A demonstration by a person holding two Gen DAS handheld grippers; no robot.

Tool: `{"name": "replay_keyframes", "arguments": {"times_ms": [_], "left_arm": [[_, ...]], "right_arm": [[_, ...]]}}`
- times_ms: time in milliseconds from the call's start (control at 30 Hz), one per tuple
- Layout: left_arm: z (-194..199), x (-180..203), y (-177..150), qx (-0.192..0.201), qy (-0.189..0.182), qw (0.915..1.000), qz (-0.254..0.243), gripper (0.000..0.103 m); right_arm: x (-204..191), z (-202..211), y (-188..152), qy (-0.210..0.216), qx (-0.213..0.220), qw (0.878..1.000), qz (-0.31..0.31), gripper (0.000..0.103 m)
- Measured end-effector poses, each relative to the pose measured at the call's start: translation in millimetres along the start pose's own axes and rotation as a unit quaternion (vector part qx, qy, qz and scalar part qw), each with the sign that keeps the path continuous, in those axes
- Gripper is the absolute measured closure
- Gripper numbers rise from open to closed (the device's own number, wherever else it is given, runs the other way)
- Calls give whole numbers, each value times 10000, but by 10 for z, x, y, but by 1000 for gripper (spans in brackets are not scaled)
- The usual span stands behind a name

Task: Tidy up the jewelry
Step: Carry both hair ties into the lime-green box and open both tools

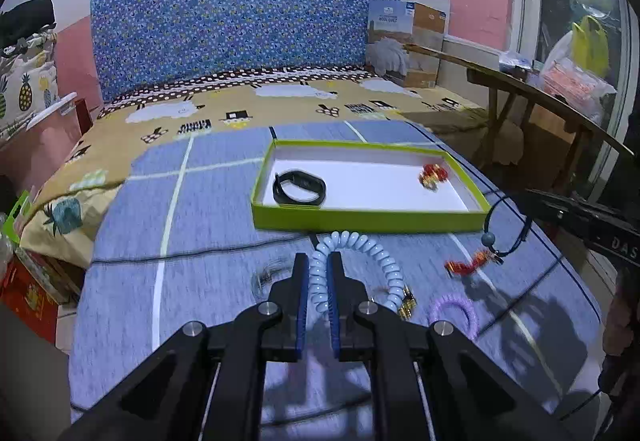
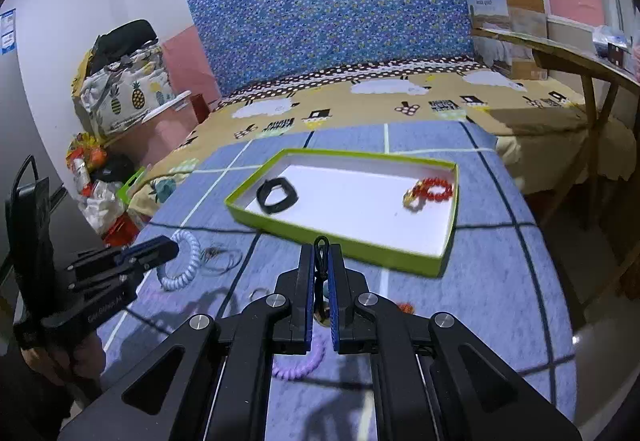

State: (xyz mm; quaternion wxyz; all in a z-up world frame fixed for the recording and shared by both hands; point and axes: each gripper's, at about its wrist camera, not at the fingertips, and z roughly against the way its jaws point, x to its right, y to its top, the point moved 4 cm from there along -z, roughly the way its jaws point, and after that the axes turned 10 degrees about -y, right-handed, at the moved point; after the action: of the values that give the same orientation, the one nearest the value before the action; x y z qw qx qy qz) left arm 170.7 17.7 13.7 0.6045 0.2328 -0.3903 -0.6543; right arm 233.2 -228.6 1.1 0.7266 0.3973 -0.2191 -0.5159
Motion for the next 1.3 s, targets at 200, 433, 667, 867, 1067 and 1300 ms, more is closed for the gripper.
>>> {"name": "replay_keyframes", "arguments": {"times_ms": [200, 433, 667, 867, 1067, 1300], "left_arm": [[-155, -88, 287, 116, 74, 9998, -125, 94], [-383, -135, 607, 247, 85, 9994, -235, 94], [-741, -233, 822, 160, 156, 9995, -241, 94], [-1096, -357, 889, -54, 244, 9996, -125, 94], [-1405, -486, 889, -278, 318, 9991, 24, 93], [-1683, -585, 837, -572, 441, 9973, 113, 93]], "right_arm": [[126, -133, 190, -123, 72, 9999, 31, 97], [286, -365, 367, -253, 70, 9997, 1, 97], [446, -652, 385, -409, -126, 9991, -37, 97], [548, -890, 350, -496, -344, 9982, -58, 97], [655, -1076, 303, -617, -517, 9967, -88, 97], [712, -1176, 290, -728, -590, 9956, -24, 97]]}}
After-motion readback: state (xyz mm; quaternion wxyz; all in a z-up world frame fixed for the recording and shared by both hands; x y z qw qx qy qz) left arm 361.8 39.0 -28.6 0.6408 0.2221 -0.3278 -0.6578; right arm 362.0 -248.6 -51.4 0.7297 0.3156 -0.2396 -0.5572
